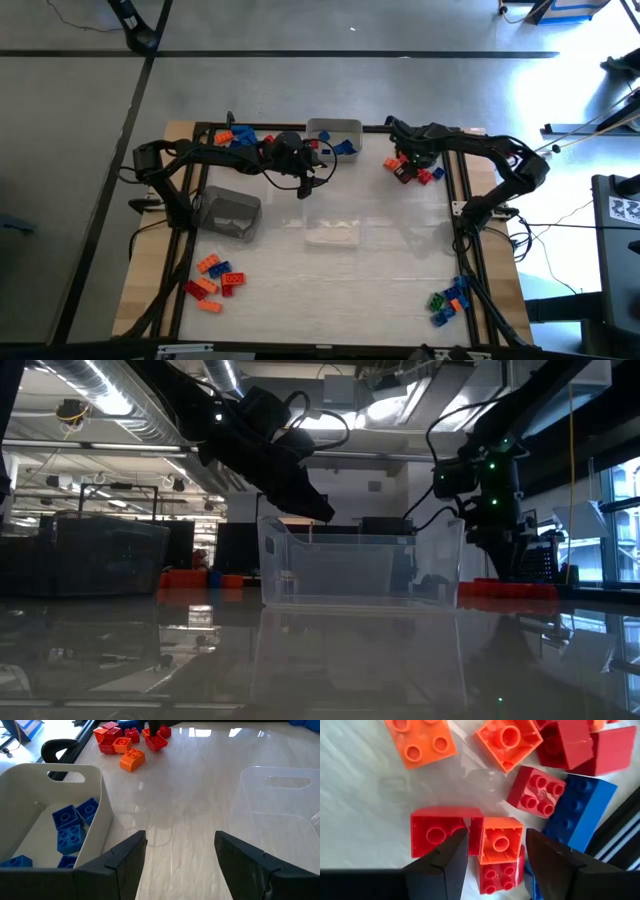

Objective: Sort blocks by size
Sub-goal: Put the small orange game piece into the gray bin

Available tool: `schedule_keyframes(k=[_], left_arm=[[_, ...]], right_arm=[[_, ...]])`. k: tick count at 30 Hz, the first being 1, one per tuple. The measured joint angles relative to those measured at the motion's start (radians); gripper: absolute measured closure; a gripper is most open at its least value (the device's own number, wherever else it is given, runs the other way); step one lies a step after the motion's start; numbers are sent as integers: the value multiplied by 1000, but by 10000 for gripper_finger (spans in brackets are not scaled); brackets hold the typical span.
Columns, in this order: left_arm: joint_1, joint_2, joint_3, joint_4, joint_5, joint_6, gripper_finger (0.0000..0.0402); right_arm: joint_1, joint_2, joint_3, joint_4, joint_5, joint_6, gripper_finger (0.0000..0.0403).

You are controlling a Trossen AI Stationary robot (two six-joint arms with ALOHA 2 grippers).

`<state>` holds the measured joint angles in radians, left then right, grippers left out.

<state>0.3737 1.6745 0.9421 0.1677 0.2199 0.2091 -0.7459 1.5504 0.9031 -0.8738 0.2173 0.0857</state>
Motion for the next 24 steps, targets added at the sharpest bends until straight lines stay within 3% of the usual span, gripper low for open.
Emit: schedule_keyframes(k=[8,24], left_arm=[[0,0,0,0,0,0,179],[0,0,0,0,0,-1,179]], right_arm=[[3,10,0,43,-24,-12,207],[138,-1,12,48,2,-28,207]])
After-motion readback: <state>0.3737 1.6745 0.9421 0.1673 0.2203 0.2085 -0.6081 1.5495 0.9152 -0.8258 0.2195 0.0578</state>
